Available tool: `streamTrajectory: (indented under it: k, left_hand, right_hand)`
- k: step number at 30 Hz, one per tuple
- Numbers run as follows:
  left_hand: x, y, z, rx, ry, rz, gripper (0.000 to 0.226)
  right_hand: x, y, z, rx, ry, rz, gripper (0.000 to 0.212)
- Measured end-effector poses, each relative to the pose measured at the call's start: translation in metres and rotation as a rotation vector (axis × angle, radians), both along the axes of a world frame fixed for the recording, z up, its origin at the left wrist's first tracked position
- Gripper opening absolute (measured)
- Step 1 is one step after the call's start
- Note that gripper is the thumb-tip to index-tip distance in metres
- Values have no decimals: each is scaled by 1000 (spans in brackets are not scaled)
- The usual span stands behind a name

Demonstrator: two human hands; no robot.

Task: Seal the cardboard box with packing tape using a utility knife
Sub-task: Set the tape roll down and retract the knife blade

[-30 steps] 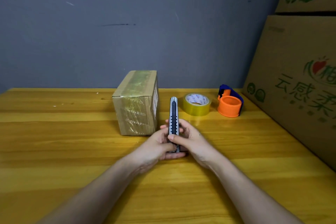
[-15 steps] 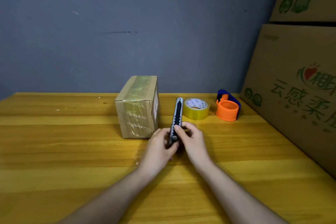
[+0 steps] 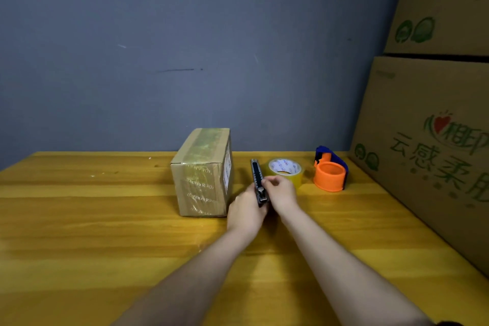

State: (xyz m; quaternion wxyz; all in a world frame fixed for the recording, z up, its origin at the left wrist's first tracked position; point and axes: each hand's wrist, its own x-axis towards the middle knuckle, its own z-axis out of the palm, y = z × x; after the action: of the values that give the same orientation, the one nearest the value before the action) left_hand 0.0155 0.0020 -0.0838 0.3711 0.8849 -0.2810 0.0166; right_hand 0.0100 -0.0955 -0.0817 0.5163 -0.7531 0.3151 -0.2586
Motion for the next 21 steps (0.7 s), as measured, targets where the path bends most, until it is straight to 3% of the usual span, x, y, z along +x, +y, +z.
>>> streamTrajectory:
  k: [7,21]
  left_hand:
    - [25,-25,6,161,159,74,32]
    - [45,-39,19,392,190,87,34]
  right_hand:
    - [8,-3,8,-93,282,121,30]
    - [22,-9,4,9,356,140,40]
